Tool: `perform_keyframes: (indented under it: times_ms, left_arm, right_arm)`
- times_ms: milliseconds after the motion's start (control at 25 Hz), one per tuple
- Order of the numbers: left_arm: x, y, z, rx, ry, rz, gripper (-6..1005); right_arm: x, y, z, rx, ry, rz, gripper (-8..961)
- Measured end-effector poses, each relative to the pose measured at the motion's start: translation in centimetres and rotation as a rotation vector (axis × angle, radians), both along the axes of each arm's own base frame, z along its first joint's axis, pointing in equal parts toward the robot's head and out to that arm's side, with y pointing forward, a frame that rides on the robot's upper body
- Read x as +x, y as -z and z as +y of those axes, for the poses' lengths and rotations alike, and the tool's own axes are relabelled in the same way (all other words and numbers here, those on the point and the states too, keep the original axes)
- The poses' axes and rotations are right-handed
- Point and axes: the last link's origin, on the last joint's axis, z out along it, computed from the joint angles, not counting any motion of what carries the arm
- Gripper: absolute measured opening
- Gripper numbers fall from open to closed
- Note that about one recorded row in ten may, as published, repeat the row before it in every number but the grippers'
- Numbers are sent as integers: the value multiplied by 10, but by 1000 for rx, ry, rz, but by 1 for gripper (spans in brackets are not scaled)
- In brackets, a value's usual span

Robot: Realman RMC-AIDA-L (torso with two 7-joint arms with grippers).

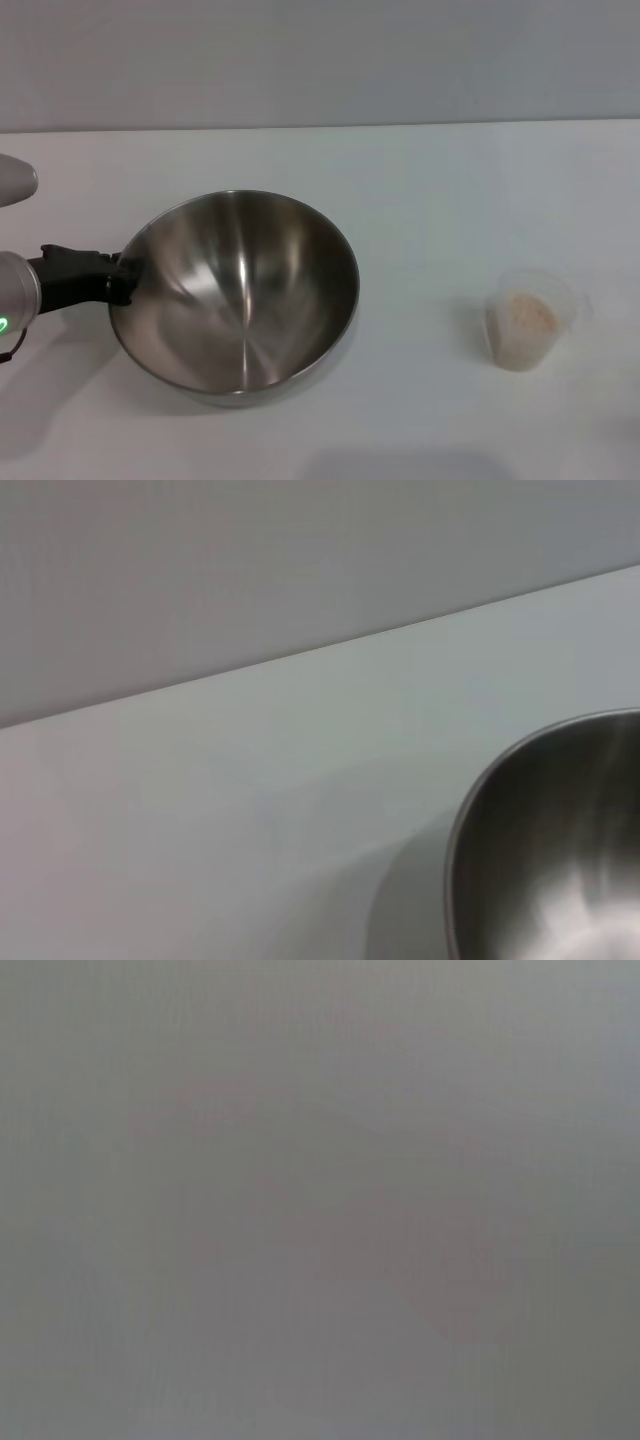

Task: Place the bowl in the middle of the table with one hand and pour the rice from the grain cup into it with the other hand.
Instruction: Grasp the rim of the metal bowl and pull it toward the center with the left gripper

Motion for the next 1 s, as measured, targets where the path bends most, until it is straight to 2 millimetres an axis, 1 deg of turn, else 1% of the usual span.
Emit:
perform_keyframes:
  times_ms: [160,520,680,880,920,1000]
  left_arm:
    - [1,-1,-1,4,-3,-5,88]
    - [5,1,0,-19,-12,-23,71]
    - [9,-4,4,-28,-53,-59,69]
    - [22,-8,11,-55,-71,-128,64]
    - [22,-8,11,-55,-71,-128,59]
    - [27,-11,15,-64,-80,-190,50]
  right_arm:
    - [0,0,0,0,0,0,738]
    - [0,0,1,1,-3,0,738]
    - [0,0,1,0,-3,0,738]
    - [-1,0,2,0,-5,0,738]
    - [-1,0,2,0,-5,0,738]
    - [-1,0,2,0,-4,0,738]
